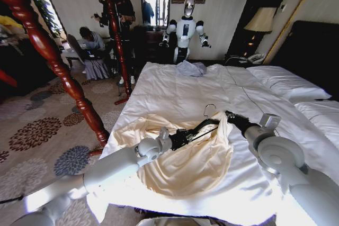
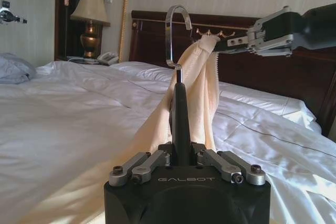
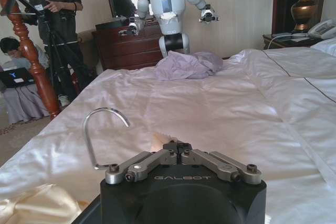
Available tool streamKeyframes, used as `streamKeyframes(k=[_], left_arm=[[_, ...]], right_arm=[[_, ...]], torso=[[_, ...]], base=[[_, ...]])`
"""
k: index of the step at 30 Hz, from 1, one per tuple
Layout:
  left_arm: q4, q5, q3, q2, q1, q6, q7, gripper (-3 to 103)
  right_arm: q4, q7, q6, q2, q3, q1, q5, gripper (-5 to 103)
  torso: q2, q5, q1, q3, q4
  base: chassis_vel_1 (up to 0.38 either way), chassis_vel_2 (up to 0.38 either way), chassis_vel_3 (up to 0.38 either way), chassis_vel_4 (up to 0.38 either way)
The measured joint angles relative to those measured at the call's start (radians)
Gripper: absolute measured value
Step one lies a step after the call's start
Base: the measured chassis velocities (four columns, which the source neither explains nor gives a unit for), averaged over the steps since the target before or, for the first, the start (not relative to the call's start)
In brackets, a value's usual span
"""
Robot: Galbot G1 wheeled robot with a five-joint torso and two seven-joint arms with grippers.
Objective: Pick up the clothes from the bed and hang them on the clothes hanger.
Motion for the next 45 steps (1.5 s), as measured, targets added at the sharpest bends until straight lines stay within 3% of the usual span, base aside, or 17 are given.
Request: streamKeyframes(k=[8,20,22,28,33,37,40,45], left_arm=[[0.031,-0.01,0.003,-0.04,-0.01,-0.002,-0.027,16],[0.021,-0.026,0.024,-0.062,-0.029,-0.002,-0.053,16],[0.022,-0.026,0.023,-0.067,-0.029,-0.003,-0.056,16],[0.029,-0.024,0.014,-0.077,-0.026,-0.008,-0.058,16],[0.035,-0.02,-0.003,-0.086,-0.02,-0.014,-0.064,16],[0.029,-0.02,-0.012,-0.08,-0.019,-0.015,-0.068,16],[-0.01,-0.02,-0.028,-0.051,-0.013,-0.019,-0.08,16],[-0.039,-0.02,-0.034,-0.032,-0.013,-0.019,-0.087,16]], right_arm=[[0.098,0.019,-0.018,-0.005,0.056,-0.054,0.085,0],[0.157,-0.009,-0.043,-0.006,0.095,-0.077,0.13,-1],[0.177,-0.024,-0.052,-0.011,0.117,-0.087,0.145,10],[0.185,-0.069,-0.062,-0.019,0.164,-0.125,0.153,26],[0.185,-0.089,-0.066,-0.008,0.2,-0.163,0.14,47],[0.184,-0.091,-0.058,0.01,0.214,-0.186,0.095,58],[0.176,-0.1,-0.03,0.058,0.22,-0.208,-0.006,75],[0.141,-0.095,-0.043,0.106,0.233,-0.22,-0.068,86]], torso=[[0.0,0.0,0.0,0.0,0.0001],[0.0,0.0001,0.0,0.0,0.0],[0.0,0.0,0.0,0.0,0.0],[0.0,0.0,0.0,0.0,0.0],[0.0,0.0,0.0,0.0,0.0],[0.0,0.0,0.0,0.0,0.0],[0.0,-0.0001,0.0,0.0,0.0002],[0.0,-0.0001,0.0,0.0,-0.0001]], base=[[0.0,0.0,0.0,0.0],[0.0,0.0,0.0,0.0],[0.0,0.0,0.0,0.0],[0.0,0.0,0.0,0.0],[0.0,0.0,0.0,0.0],[0.0,0.0,0.0,0.0],[0.0,0.0,0.0,0.0],[0.0,0.0,0.0,0.0]])
